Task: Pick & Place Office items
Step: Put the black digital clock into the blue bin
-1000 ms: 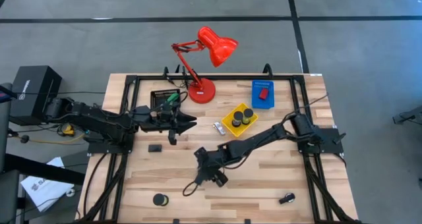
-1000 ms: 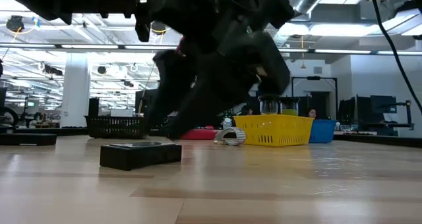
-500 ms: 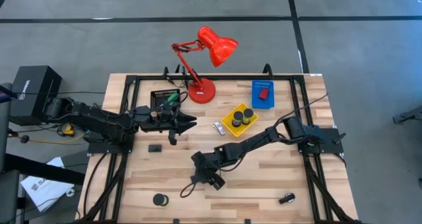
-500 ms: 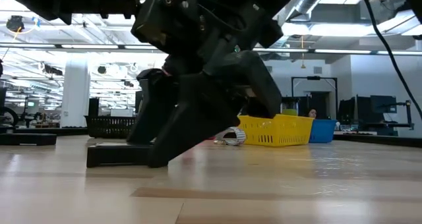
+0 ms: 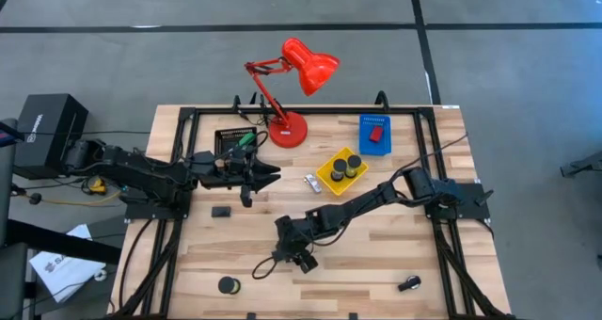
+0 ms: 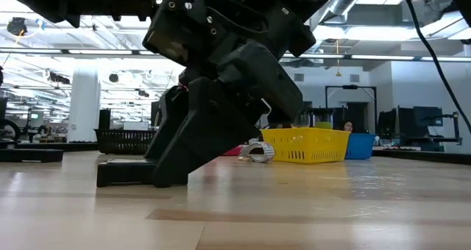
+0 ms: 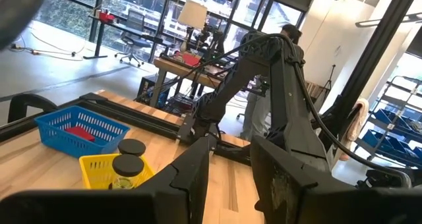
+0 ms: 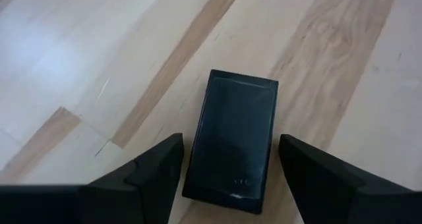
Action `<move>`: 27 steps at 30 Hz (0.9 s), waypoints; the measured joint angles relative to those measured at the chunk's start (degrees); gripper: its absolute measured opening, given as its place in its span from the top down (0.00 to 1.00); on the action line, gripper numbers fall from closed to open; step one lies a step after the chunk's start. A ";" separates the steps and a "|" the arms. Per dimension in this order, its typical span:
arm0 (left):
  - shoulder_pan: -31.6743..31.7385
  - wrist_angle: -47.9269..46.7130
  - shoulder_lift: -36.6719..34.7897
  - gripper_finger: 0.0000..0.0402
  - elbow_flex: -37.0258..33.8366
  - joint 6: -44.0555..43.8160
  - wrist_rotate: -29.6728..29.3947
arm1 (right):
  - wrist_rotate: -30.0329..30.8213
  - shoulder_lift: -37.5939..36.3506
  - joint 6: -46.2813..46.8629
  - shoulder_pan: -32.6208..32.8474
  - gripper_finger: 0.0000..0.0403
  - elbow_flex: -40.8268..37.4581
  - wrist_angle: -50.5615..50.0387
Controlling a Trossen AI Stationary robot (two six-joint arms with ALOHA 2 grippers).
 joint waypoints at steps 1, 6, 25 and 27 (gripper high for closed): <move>0.00 0.00 0.00 0.73 0.00 0.00 0.02 | 0.04 0.00 0.60 0.00 0.40 0.00 0.00; 0.00 -0.02 0.00 0.73 0.00 -0.02 0.03 | 0.61 0.02 5.23 -0.01 0.49 0.00 0.35; -0.02 -0.13 0.00 0.73 -0.02 -0.02 0.21 | 0.22 -3.71 6.21 -1.22 0.61 -0.28 -10.74; 0.00 -0.17 0.01 0.73 -0.02 0.00 0.19 | 0.26 -5.37 6.60 -1.48 0.64 -0.24 -13.57</move>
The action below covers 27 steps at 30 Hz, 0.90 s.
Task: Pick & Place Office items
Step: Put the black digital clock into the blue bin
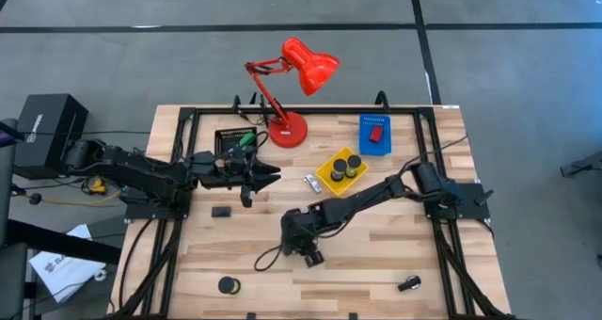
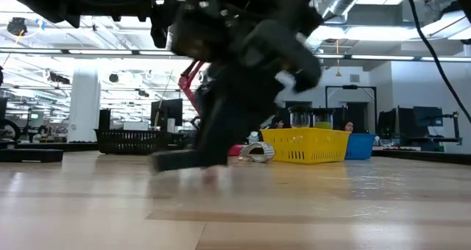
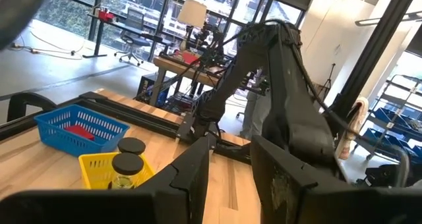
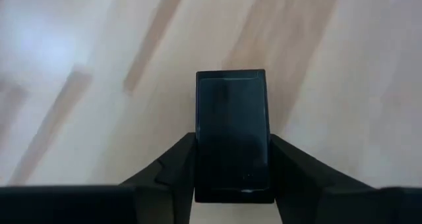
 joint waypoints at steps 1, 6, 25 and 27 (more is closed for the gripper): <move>0.00 0.00 0.00 0.73 0.00 -0.02 -0.01 | 0.07 -1.16 0.69 -0.03 0.64 -0.05 -2.49; -0.02 -0.55 0.01 0.73 -0.02 -0.02 -0.23 | 6.32 -8.31 1.51 -0.16 0.59 0.08 -12.84; 0.00 -0.80 0.01 0.73 -0.02 -0.21 -0.17 | 28.88 -31.22 12.84 -11.49 0.58 0.07 -55.61; -0.02 -0.80 0.01 0.73 -0.02 -0.21 -0.15 | 31.80 -33.69 13.77 -13.82 0.60 -1.27 -56.82</move>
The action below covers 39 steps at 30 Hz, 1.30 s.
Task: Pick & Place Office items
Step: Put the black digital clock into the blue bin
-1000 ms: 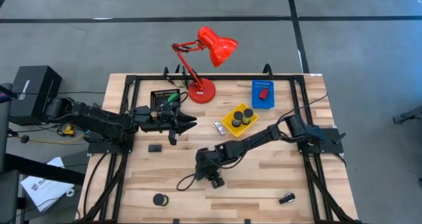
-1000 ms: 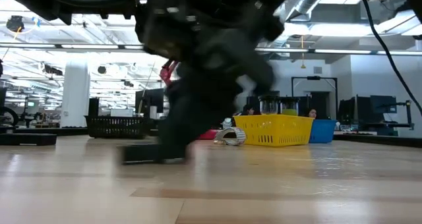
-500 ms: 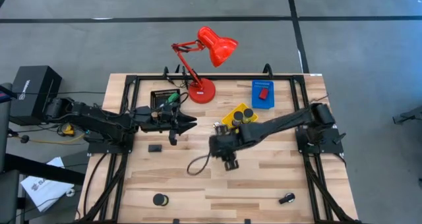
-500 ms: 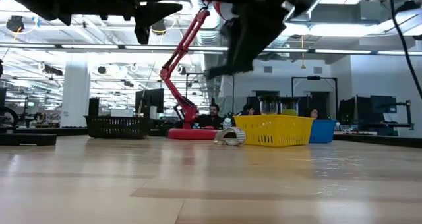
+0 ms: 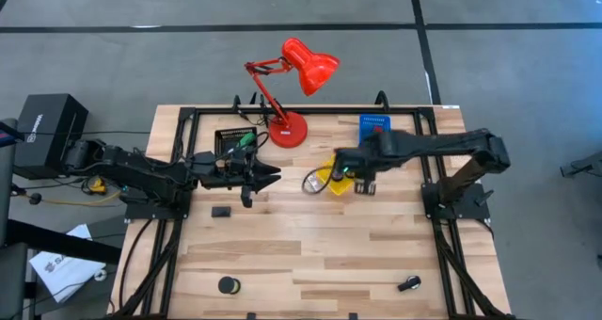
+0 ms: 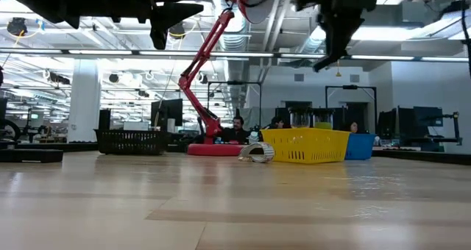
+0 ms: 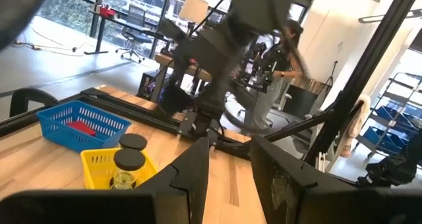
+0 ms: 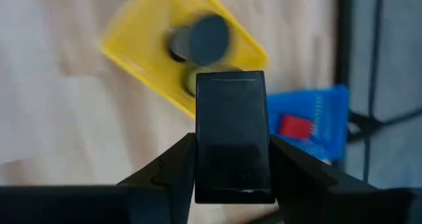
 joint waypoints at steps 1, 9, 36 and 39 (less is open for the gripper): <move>0.01 0.01 0.00 0.73 0.00 0.01 0.01 | 0.83 -1.32 0.09 -1.32 0.62 -1.02 -0.33; 0.02 0.00 0.00 0.73 0.00 -0.01 0.21 | 1.61 -10.20 -3.98 -16.57 0.61 -13.65 8.64; 0.00 -0.01 0.00 0.73 0.01 -0.01 -0.08 | -10.80 9.82 -16.17 -37.48 0.60 -25.22 27.04; 0.02 0.01 0.00 0.73 0.02 0.01 -0.06 | -11.14 11.55 -18.69 -37.94 0.56 -25.42 26.98</move>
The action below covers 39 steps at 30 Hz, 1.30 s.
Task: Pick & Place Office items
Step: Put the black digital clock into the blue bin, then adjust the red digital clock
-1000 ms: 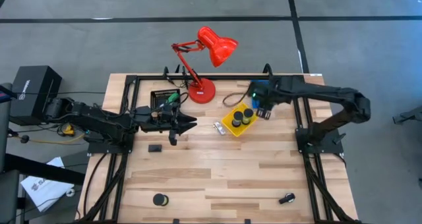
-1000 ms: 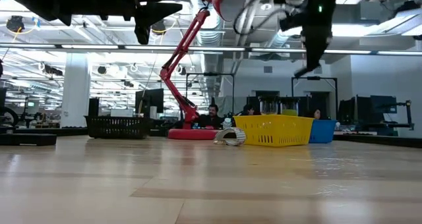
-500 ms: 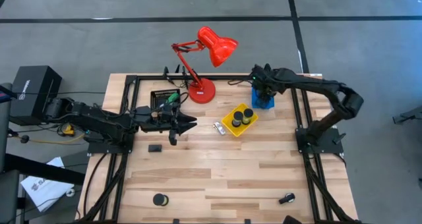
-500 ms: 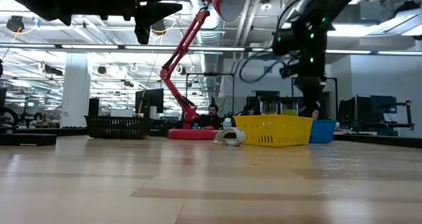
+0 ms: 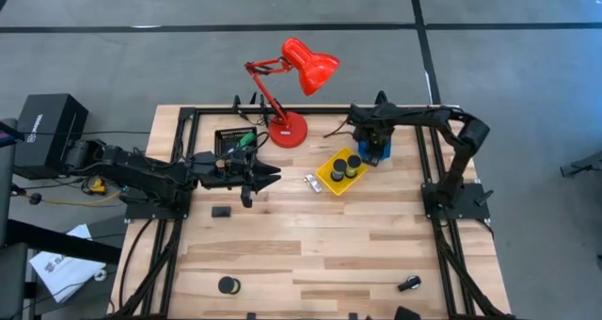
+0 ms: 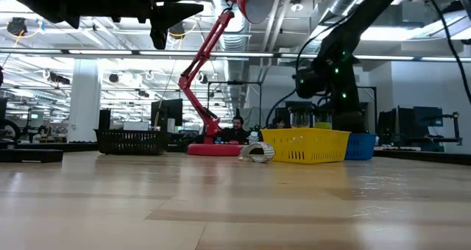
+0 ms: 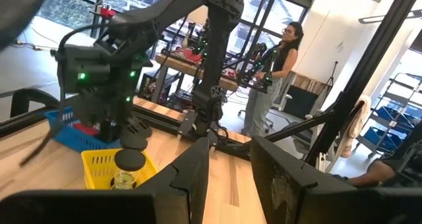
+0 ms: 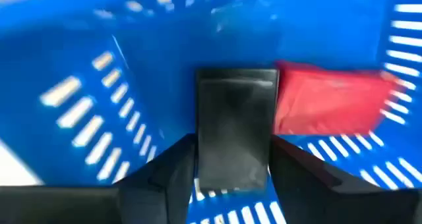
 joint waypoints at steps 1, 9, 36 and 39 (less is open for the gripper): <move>-0.02 -0.02 0.00 0.73 0.00 -0.02 0.00 | 0.02 0.21 -0.42 -0.10 0.55 -0.04 0.16; -0.01 0.00 0.00 0.73 0.00 -0.01 0.04 | 0.29 0.72 -0.39 -1.49 0.50 0.03 2.40; 0.00 0.02 0.00 0.73 0.00 -0.01 0.17 | 6.14 0.23 12.17 -6.32 0.57 5.83 8.37; -0.02 0.02 0.00 0.73 0.00 -0.02 0.09 | 5.57 0.23 16.72 -7.43 0.58 4.87 10.55</move>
